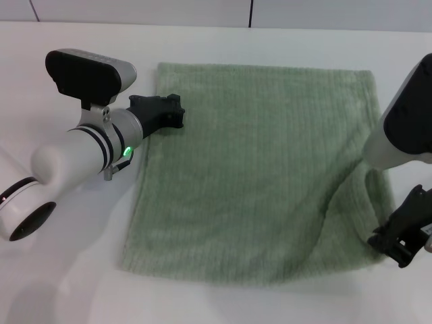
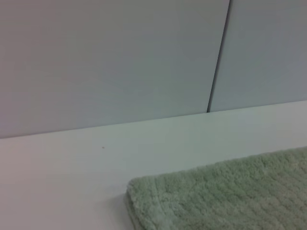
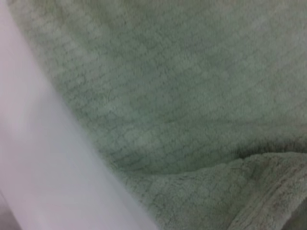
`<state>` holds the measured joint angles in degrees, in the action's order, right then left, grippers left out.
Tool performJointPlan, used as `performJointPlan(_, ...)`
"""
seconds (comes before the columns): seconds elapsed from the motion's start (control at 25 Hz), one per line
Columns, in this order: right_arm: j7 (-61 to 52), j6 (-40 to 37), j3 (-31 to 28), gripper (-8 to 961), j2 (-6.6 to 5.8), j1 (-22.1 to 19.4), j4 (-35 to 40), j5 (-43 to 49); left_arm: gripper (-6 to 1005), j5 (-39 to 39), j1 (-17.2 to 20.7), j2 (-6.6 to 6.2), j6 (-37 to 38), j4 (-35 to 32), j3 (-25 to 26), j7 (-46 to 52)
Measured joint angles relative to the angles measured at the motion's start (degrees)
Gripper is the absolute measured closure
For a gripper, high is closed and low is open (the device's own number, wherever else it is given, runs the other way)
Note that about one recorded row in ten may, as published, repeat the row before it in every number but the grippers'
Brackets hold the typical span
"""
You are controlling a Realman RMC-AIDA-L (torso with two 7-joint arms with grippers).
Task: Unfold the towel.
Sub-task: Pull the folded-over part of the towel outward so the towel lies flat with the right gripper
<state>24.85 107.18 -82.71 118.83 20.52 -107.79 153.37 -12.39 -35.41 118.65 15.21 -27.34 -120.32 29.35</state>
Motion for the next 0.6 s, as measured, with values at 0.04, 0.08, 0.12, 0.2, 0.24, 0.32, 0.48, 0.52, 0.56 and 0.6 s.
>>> performJointPlan(0.04, 0.0, 0.0, 0.1, 893, 0.0, -0.2, 0.0, 0.0, 1000, 0.0, 0.0, 0.0, 0.0, 0.0, 0.0, 0.0)
performJointPlan(0.08, 0.0, 0.0, 0.1, 893, 0.0, -0.4, 0.1, 0.0, 1000, 0.0, 0.0, 0.0, 0.0, 0.0, 0.0, 0.0)
performJointPlan(0.12, 0.0, 0.0, 0.1, 893, 0.0, -0.5, 0.2, 0.0, 1000, 0.0, 0.0, 0.0, 0.0, 0.0, 0.0, 0.0)
performJointPlan(0.2, 0.0, 0.0, 0.1, 892, 0.0, -0.6, 0.8, 0.0, 1000, 0.0, 0.1, 0.0, 0.0, 0.0, 0.0, 0.0)
performJointPlan(0.24, 0.0, 0.0, 0.2, 892, 0.0, -0.6, 1.2, 0.0, 1000, 0.0, 0.2, 0.0, 0.0, -0.1, 0.0, 0.0)
performJointPlan(0.32, -0.1, 0.0, 0.3, 892, 0.02, -0.6, 2.7, 0.0, 1000, 0.0, 0.2, 0.0, 0.0, -0.1, 0.0, 0.1)
performJointPlan(0.48, -0.1, -0.2, 0.3, 891, 0.07, -0.2, 5.8, 0.0, 1000, 0.0, 0.2, 0.0, 0.0, -0.1, 0.0, 0.1)
performJointPlan(0.52, -0.2, -0.3, 0.3, 891, 0.08, 0.0, 6.5, 0.0, 1000, 0.0, 0.2, 0.0, 0.0, -0.1, 0.0, 0.1)
performJointPlan(0.56, -0.2, -0.4, 0.3, 891, 0.08, 0.2, 7.1, 0.0, 1000, 0.0, 0.2, 0.0, 0.0, -0.1, 0.0, 0.1)
performJointPlan(0.6, -0.2, -0.4, 0.3, 890, 0.09, 0.3, 7.5, 0.0, 1000, 0.0, 0.2, 0.0, 0.0, -0.1, 0.0, 0.1)
